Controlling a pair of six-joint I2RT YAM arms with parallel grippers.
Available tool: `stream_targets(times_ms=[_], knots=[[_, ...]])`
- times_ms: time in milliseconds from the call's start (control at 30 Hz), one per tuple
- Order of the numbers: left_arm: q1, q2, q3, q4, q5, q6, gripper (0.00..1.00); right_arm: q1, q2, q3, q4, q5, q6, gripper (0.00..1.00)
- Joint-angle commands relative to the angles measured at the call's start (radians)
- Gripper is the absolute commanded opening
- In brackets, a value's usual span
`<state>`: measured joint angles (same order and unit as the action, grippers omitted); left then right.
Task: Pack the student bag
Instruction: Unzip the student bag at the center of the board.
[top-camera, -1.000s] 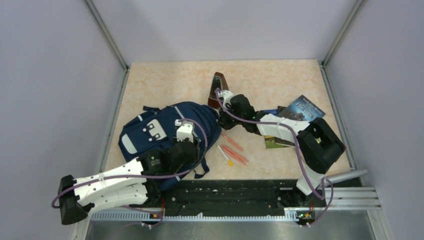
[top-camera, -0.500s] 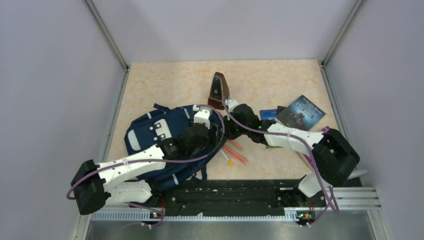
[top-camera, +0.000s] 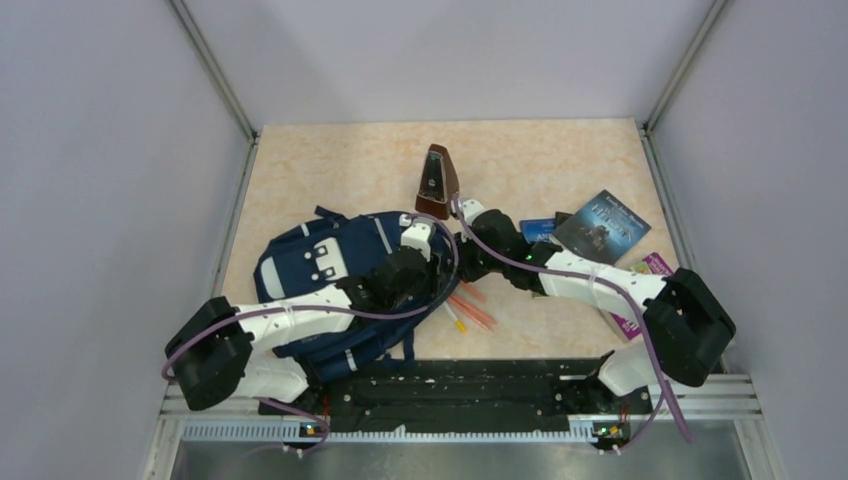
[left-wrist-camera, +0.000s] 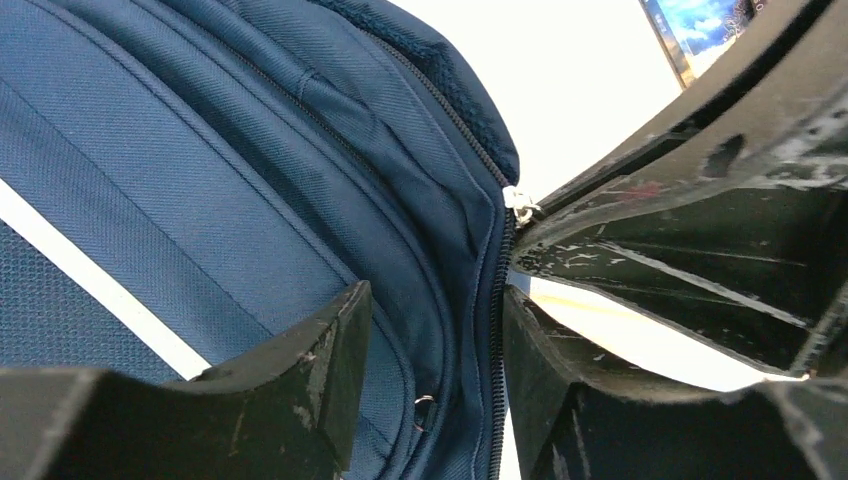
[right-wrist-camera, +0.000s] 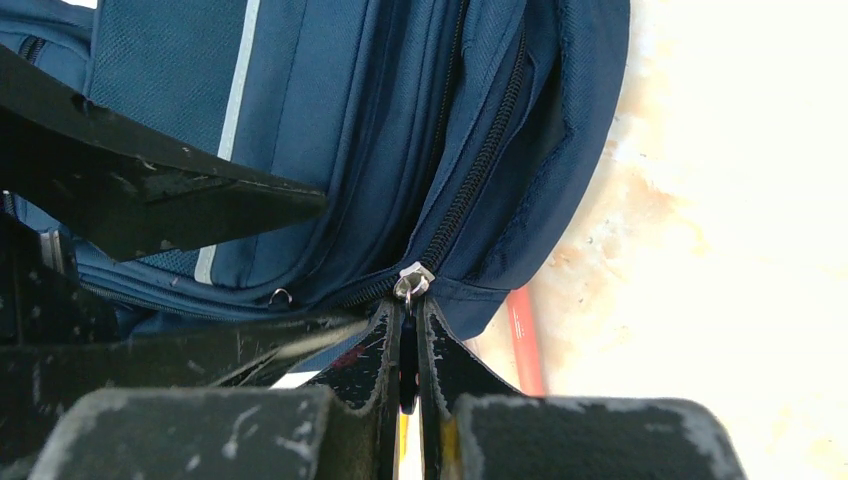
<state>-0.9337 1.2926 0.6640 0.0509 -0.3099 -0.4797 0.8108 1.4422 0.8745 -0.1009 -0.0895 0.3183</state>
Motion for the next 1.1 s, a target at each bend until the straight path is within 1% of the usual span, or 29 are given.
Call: stream_targets(times_ms=[0,33,67,167,200,233,333,467,500,667,733,800,867,933,1000,1067], knots=[[0.012,0.032,-0.019,0.082,0.043,-0.027,0.53,0.010,-0.077,0.015,0.022,0.035,0.000,0.00],[0.012,0.046,-0.019,0.085,0.048,-0.022,0.52,0.010,-0.077,0.024,0.009,0.042,-0.008,0.00],[0.012,0.060,-0.022,0.094,0.052,-0.017,0.47,0.010,-0.076,0.043,-0.006,0.050,-0.022,0.00],[0.012,0.096,-0.009,0.058,0.054,-0.006,0.13,0.010,-0.066,0.085,-0.048,0.084,-0.054,0.00],[0.012,0.099,0.004,0.025,0.057,-0.007,0.05,0.010,-0.062,0.096,-0.062,0.112,-0.060,0.00],[0.012,0.098,0.011,0.007,0.061,-0.005,0.00,0.010,-0.052,0.110,-0.076,0.134,-0.063,0.00],[0.012,0.066,-0.010,-0.005,0.075,0.016,0.00,-0.004,-0.006,0.148,-0.113,0.167,-0.054,0.00],[0.012,-0.036,-0.050,-0.041,0.125,0.054,0.00,-0.067,0.045,0.196,-0.118,0.124,-0.033,0.00],[0.012,-0.063,-0.058,-0.047,0.144,0.065,0.00,-0.075,0.055,0.213,-0.110,0.112,-0.047,0.00],[0.012,-0.181,-0.054,-0.220,0.196,0.104,0.00,-0.103,0.146,0.355,-0.147,0.110,-0.115,0.00],[0.012,-0.231,-0.049,-0.272,0.212,0.117,0.00,-0.124,0.203,0.407,-0.163,0.094,-0.134,0.00],[0.012,-0.283,-0.043,-0.313,0.243,0.133,0.00,-0.142,0.258,0.452,-0.175,0.045,-0.162,0.00],[0.012,-0.328,-0.037,-0.345,0.284,0.157,0.00,-0.150,0.309,0.490,-0.177,0.017,-0.208,0.00],[0.010,-0.368,-0.025,-0.371,0.305,0.159,0.00,-0.151,0.349,0.516,-0.181,0.025,-0.236,0.00],[0.010,-0.403,-0.026,-0.349,0.372,0.158,0.00,-0.153,0.380,0.536,-0.176,0.034,-0.253,0.00],[0.010,-0.426,-0.012,-0.363,0.394,0.151,0.00,-0.162,0.408,0.565,-0.178,0.047,-0.256,0.00]])
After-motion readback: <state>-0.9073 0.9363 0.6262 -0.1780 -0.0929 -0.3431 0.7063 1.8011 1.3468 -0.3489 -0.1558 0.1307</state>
